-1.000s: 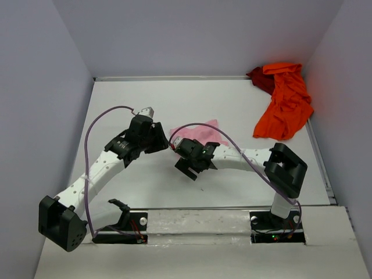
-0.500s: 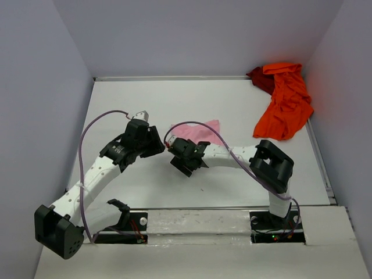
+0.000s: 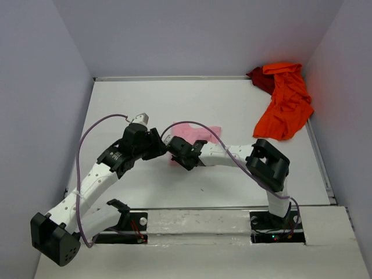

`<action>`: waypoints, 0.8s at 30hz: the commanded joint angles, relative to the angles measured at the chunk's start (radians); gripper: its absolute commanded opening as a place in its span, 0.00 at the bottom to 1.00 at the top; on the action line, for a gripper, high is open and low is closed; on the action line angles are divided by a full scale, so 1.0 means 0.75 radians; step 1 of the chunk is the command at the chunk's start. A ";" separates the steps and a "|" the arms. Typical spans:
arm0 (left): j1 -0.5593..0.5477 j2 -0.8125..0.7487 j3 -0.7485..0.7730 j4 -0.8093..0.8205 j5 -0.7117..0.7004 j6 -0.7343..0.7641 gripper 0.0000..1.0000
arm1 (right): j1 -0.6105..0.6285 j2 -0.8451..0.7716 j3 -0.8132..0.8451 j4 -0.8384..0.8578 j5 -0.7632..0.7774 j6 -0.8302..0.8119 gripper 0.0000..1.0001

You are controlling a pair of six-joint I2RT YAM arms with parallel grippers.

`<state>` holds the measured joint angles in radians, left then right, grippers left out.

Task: Fold and stack the t-shirts
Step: Pick up the square-folded T-shirt from the center of the board.

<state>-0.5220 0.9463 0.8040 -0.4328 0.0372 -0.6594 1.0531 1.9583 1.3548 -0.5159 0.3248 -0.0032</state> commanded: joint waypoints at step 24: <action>0.074 0.008 -0.425 0.479 0.046 -0.180 0.83 | -0.146 -0.132 0.108 -0.048 -0.024 0.000 0.00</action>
<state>-0.4892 0.9207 0.5247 -0.2249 0.0036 -0.7464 0.9493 1.9228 1.3891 -0.5438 0.3126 -0.0032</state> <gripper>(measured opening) 0.772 0.018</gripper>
